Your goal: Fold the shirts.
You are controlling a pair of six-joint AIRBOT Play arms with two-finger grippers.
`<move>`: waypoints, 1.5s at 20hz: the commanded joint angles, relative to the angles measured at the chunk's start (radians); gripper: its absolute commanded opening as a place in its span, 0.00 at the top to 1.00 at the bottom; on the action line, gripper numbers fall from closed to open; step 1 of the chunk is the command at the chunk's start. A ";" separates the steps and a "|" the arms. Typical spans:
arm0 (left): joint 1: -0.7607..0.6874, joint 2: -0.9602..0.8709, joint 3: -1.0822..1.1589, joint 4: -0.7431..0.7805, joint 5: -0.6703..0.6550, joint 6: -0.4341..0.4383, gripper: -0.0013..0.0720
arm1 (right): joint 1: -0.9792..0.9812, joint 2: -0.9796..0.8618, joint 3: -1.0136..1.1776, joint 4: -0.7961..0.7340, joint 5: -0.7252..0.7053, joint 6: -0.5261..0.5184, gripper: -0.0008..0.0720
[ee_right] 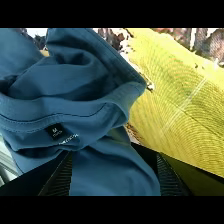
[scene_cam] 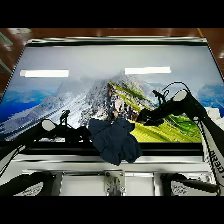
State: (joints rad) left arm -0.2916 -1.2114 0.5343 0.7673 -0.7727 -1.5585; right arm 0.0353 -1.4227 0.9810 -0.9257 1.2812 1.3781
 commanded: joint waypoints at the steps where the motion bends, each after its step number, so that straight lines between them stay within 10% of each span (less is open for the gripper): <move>1: -0.008 -0.124 0.073 -0.018 0.057 0.026 0.01 | 0.015 -0.029 0.000 0.004 0.003 0.006 0.11; 4: -0.010 -0.162 0.100 -0.068 0.062 0.032 0.10 | 0.071 -0.050 0.000 -0.014 0.052 -0.033 0.11; 10: -0.010 -0.169 0.100 -0.072 0.045 0.076 0.93 | 0.051 -0.050 -0.001 -0.162 0.237 -0.046 0.11; 24: -0.010 0.024 0.100 -0.064 0.011 0.159 0.93 | 0.179 -0.024 -0.343 -0.026 -0.157 0.086 0.12; 25: -0.010 0.033 0.100 -0.064 0.014 0.159 0.93 | 0.196 -0.025 -0.343 -0.024 -0.156 0.099 0.26; 27: 0.001 0.041 0.106 -0.064 0.013 0.160 0.93 | 0.211 -0.022 -0.337 -0.023 -0.127 0.101 0.89; 30: 0.042 0.050 0.182 0.068 -0.009 0.163 0.94 | 0.211 0.066 -0.268 -0.118 -0.056 0.050 0.90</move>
State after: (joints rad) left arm -0.2764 -1.1755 0.6662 0.7353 -0.7670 -1.3991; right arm 0.2340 -1.4139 0.6689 -0.9859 1.1561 1.4445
